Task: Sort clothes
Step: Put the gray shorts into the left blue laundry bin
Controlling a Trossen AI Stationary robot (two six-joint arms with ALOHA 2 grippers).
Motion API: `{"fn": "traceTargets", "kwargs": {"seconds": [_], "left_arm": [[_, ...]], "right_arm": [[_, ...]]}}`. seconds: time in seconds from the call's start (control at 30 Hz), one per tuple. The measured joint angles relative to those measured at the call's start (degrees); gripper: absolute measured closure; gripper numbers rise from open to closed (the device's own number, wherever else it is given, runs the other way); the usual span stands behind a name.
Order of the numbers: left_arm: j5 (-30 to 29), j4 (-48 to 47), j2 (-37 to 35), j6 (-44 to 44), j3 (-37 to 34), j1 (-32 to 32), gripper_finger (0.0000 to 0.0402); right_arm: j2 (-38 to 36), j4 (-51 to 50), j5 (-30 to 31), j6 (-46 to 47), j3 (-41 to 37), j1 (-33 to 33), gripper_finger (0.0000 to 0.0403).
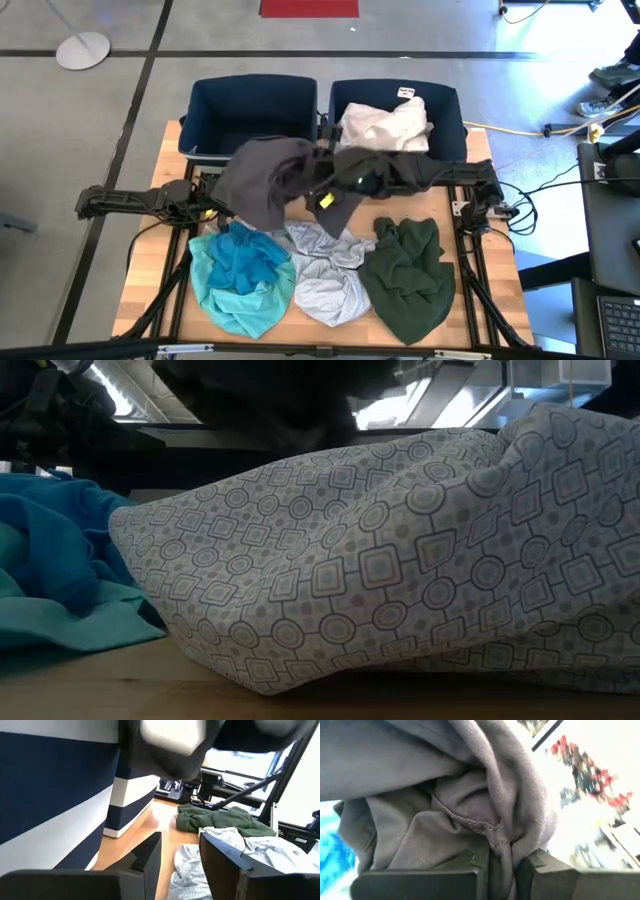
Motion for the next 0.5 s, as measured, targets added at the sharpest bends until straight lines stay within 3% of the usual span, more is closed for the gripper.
{"fn": "traceTargets", "kwargs": {"seconds": [0.33,0.5], "left_arm": [[0.0,0.0,0.0,-0.1,0.0,0.0,0.0276],[0.0,0.0,0.0,-0.2,0.0,0.0,0.0276]], "right_arm": [[1.8,24.2,-25.7,-3.0,0.2,-12.2,0.0357],[5.4,36.2,-30.2,-1.3,0.1,-18.3,0.0357]]}}
